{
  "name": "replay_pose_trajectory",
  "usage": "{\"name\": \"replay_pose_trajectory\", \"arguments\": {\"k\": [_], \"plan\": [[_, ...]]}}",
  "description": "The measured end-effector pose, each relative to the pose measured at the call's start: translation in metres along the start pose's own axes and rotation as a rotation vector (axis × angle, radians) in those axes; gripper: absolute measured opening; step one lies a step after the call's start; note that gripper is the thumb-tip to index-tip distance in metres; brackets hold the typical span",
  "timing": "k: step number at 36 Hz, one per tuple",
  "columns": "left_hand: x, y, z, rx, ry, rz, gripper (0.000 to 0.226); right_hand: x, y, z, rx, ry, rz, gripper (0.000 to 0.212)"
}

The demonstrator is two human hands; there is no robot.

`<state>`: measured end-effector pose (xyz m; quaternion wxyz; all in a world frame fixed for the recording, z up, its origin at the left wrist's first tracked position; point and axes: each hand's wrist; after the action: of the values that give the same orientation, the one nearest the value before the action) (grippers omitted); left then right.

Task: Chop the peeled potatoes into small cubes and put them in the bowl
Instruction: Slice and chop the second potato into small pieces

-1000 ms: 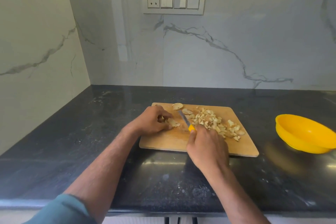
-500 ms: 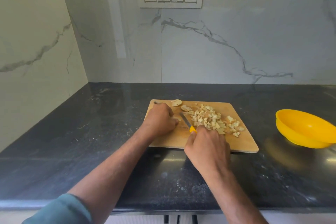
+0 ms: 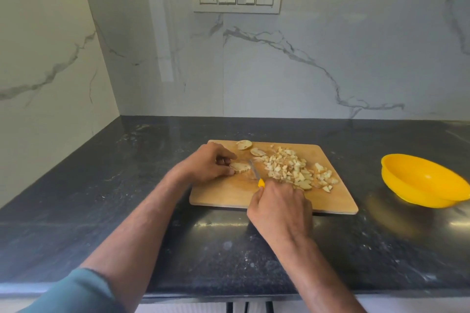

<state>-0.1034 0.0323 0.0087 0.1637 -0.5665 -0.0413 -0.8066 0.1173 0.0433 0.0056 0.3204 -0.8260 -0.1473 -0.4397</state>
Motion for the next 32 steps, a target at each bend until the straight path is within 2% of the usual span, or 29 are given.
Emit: {"name": "replay_pose_trajectory", "arguments": {"k": [9,12,15,20,25,32], "plan": [[-0.011,-0.004,0.011,0.053,-0.008,0.093,0.035,-0.004,-0.005,-0.003,0.032,0.016,-0.015,0.024],[-0.013,-0.003,0.013,0.08,0.001,0.104,0.044,-0.003,-0.004,-0.002,0.024,-0.001,-0.011,0.024],[-0.007,-0.003,0.01,0.041,-0.018,0.02,0.059,-0.002,-0.002,-0.001,-0.003,-0.007,-0.008,0.025],[-0.002,-0.001,0.012,-0.07,-0.09,-0.004,0.042,0.002,0.002,-0.006,-0.023,0.013,-0.071,0.02],[-0.008,-0.003,0.015,-0.048,-0.094,0.064,0.036,0.003,-0.004,-0.014,-0.054,0.013,-0.185,0.013],[-0.007,-0.001,0.015,-0.001,-0.08,0.07,0.034,0.004,-0.013,-0.021,-0.033,0.032,-0.247,0.018]]}}
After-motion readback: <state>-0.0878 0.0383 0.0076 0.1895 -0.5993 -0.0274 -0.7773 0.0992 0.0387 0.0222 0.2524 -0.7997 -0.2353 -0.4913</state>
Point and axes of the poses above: each hand's wrist, its own y-axis away from the middle knuckle, its own x-axis out of the back of the hand, z = x × y, and after that the axes turned 12 degrees about -y, right-handed
